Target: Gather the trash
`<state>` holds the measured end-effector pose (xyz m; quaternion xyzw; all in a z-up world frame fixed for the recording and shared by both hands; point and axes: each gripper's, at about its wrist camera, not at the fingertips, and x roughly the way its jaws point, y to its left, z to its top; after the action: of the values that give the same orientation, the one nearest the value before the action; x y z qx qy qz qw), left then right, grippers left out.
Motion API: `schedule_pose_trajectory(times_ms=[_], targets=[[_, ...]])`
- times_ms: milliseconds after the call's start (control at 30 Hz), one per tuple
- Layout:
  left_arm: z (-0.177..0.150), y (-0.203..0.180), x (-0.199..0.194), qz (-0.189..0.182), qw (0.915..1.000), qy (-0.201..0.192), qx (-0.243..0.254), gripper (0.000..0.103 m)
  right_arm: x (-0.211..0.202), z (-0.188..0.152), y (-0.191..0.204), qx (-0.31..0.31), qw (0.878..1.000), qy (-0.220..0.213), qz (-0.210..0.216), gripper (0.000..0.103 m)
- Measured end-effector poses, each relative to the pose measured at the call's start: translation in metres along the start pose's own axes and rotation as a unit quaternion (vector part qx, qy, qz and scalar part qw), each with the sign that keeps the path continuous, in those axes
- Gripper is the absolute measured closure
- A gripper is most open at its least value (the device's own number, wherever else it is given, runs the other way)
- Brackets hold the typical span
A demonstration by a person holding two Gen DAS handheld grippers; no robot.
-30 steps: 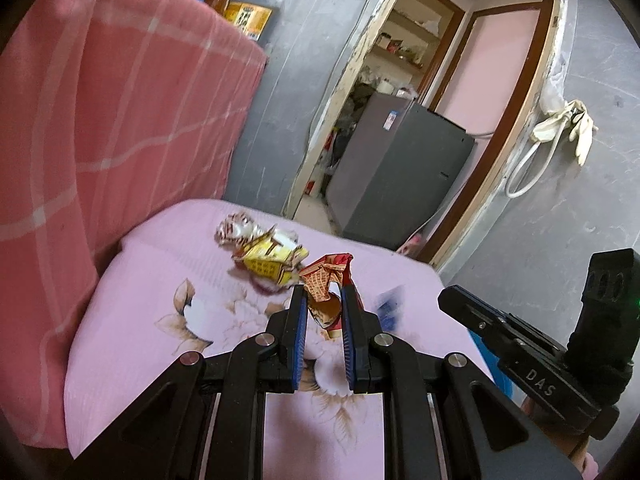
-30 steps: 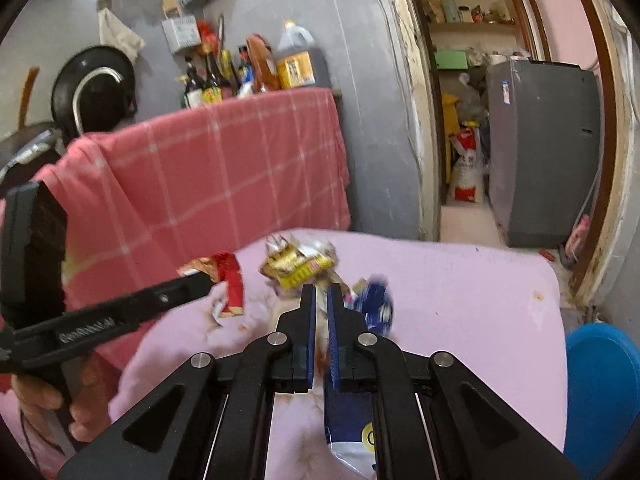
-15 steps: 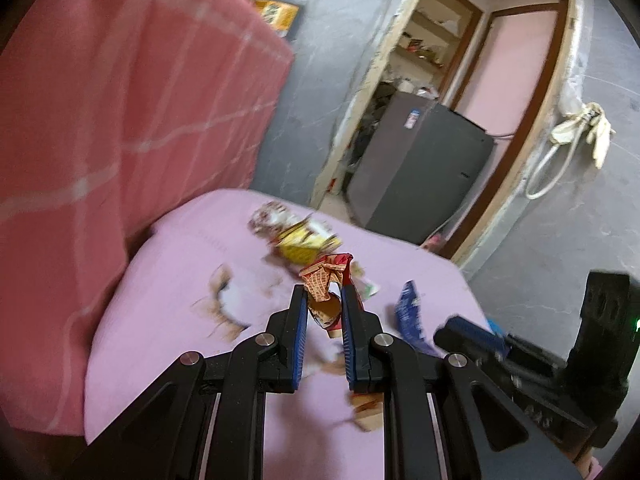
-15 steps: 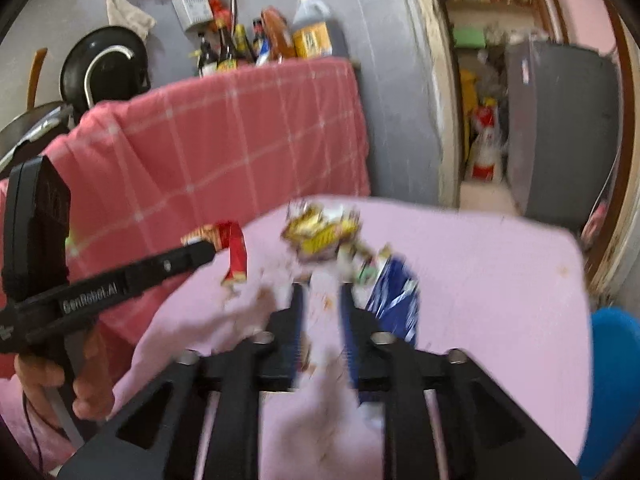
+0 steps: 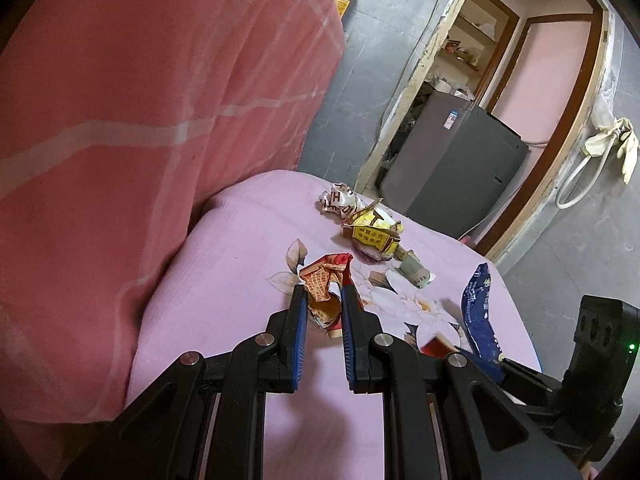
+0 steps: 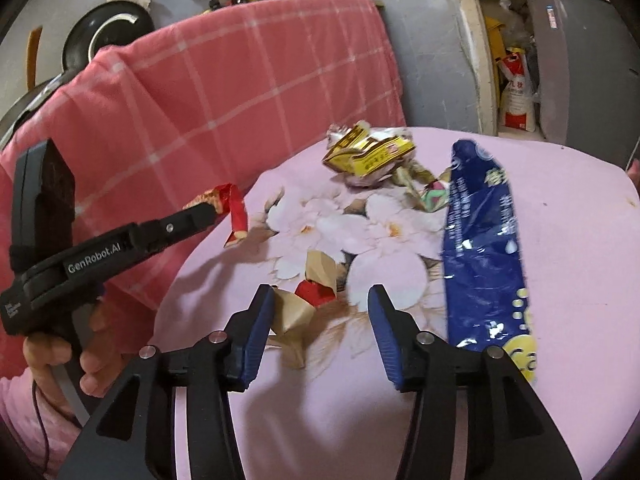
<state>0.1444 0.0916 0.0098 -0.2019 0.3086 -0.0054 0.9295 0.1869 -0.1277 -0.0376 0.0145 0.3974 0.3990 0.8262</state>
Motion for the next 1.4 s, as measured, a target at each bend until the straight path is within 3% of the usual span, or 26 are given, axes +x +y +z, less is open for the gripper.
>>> schedule_pose_trajectory(times_ms=[167, 333, 667, 867, 1133, 1300, 1400], targets=[[0.000, -0.001, -0.001, -0.002, 1.0000, 0.001, -0.001, 0.090, 0.008, -0.003, 0.007, 0.001, 1.000, 0.014, 0.020, 0.087], [0.002, -0.007, -0.002, -0.008, 1.0000, -0.003, 0.004, 0.090, -0.003, -0.004, 0.011, -0.003, 1.000, -0.010, 0.014, 0.089], [0.008, -0.060, -0.007, -0.057, 0.9951, -0.048, 0.066, 0.090, -0.088, 0.011, -0.003, 0.002, 0.987, -0.152, -0.046, 0.089], [0.015, -0.116, -0.011, -0.101, 0.9832, -0.101, 0.113, 0.090, -0.151, 0.021, -0.017, -0.008, 0.962, -0.244, -0.123, 0.089], [0.014, -0.209, -0.002, -0.186, 0.9540, -0.167, 0.166, 0.090, -0.214, 0.021, -0.049, -0.021, 0.912, -0.322, -0.251, 0.089], [0.005, -0.260, 0.022, -0.231, 0.9421, -0.149, 0.192, 0.090, -0.244, 0.010, -0.089, 0.008, 0.889, -0.331, -0.315, 0.088], [-0.005, -0.290, 0.041, -0.252, 0.9386, -0.117, 0.205, 0.089, -0.252, 0.002, -0.113, 0.030, 0.883, -0.319, -0.342, 0.088]])
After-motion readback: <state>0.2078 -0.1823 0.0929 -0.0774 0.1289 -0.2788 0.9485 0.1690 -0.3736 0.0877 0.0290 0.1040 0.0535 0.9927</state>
